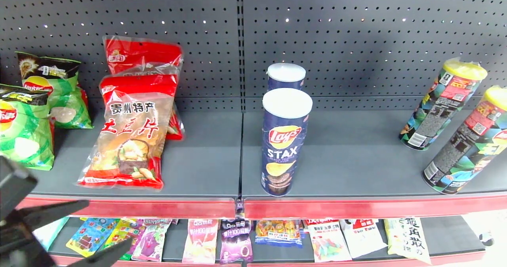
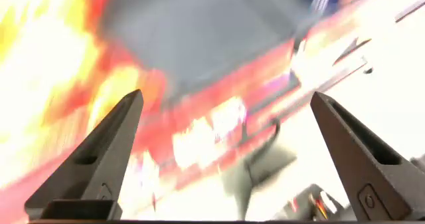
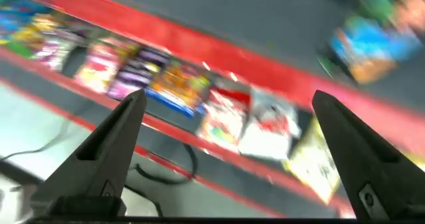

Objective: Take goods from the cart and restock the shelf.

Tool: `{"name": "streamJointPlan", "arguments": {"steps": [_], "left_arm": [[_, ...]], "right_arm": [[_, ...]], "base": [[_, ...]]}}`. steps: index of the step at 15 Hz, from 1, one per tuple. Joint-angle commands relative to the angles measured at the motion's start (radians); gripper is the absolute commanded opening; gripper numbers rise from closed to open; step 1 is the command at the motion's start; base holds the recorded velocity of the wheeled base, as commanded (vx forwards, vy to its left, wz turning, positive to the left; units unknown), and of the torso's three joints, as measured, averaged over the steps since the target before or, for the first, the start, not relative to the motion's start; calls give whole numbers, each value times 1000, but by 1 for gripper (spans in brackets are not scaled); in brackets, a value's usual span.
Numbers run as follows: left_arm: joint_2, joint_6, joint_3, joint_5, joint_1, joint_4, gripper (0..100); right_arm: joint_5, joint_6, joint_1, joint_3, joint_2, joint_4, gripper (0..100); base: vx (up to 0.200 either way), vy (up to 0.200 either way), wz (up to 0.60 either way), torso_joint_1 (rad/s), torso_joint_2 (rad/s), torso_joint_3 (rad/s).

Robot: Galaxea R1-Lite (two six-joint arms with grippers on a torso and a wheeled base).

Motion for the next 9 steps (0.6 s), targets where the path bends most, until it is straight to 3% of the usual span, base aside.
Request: {"name": "streamJointPlan", "arguments": {"steps": [1,3,7,9], "left_arm": [[-420,-70,34,83,118,353,100],[-537,-70,89,83,297,447,100],[-673,-70,212,86,464,450,100],[-696,-68,217,75,495,450,100]], "right_arm": [[-23,0,-119,-7,-141,95,100],[-24,1,-188,15,-219,195,100],[-23,0,-210,65,-356,307,100],[-20,0,-207,65,-367,307,100]], "base": [[0,0,0,0,0,0],[0,0,0,0,0,0],[0,0,0,0,0,0],[0,0,0,0,0,0]]}}
